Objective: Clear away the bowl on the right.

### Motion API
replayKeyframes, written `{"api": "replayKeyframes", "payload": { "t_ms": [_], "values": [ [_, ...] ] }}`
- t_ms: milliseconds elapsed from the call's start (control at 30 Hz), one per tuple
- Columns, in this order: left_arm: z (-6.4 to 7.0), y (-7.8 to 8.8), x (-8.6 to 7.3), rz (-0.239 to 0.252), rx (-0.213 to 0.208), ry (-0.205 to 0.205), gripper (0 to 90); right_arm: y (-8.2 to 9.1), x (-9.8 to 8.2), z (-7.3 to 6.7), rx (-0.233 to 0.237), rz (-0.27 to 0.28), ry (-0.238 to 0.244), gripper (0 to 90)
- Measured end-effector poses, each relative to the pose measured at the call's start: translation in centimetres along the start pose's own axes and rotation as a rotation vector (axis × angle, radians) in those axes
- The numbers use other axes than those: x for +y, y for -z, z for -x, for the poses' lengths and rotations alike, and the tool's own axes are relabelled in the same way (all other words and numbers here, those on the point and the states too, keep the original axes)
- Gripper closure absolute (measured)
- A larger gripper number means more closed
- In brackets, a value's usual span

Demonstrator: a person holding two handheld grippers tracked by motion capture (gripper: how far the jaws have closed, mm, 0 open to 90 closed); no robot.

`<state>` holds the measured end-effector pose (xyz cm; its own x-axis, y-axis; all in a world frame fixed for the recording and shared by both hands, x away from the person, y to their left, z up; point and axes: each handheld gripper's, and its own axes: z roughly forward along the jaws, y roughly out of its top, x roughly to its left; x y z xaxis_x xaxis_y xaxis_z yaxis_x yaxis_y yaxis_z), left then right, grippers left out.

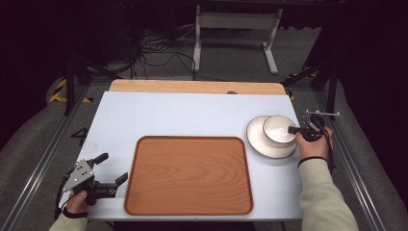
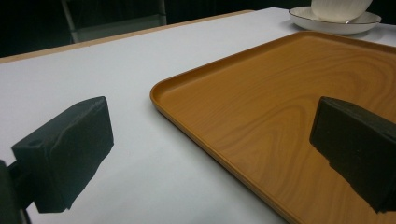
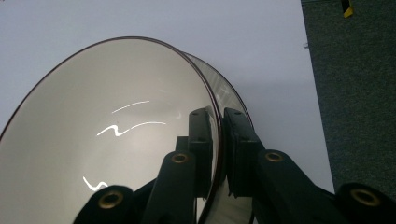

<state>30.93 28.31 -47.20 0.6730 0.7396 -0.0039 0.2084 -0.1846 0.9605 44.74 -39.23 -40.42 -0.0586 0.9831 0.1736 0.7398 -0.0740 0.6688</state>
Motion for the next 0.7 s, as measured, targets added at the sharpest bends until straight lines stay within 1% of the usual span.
{"api": "replayKeyframes", "payload": {
  "t_ms": [200, 333, 500, 600, 700],
  "values": [
    [0.0, 0.0, 0.0, 0.000, 0.000, 0.000, 0.3, 0.6, 0.3, -0.3, 0.003, 0.006, 0.005, 81.8],
    [0.0, 0.0, 0.0, -0.001, 0.000, 0.000, 0.3, 1.1, 0.5, -0.5, 0.015, 0.016, 0.001, 81.8],
    [0.0, 0.0, 0.0, -0.001, 0.000, 0.000, 0.3, 1.9, 1.1, -1.2, 0.039, 0.022, 0.011, 81.5],
    [0.0, 0.0, 0.0, -0.001, 0.000, 0.000, 0.3, 2.3, 1.3, -1.6, 0.041, 0.029, 0.020, 81.5],
    [0.0, 0.0, 0.0, -0.001, 0.000, 0.000, 0.3, 3.0, 1.6, -2.3, 0.059, 0.034, 0.023, 81.4]
  ]
}}
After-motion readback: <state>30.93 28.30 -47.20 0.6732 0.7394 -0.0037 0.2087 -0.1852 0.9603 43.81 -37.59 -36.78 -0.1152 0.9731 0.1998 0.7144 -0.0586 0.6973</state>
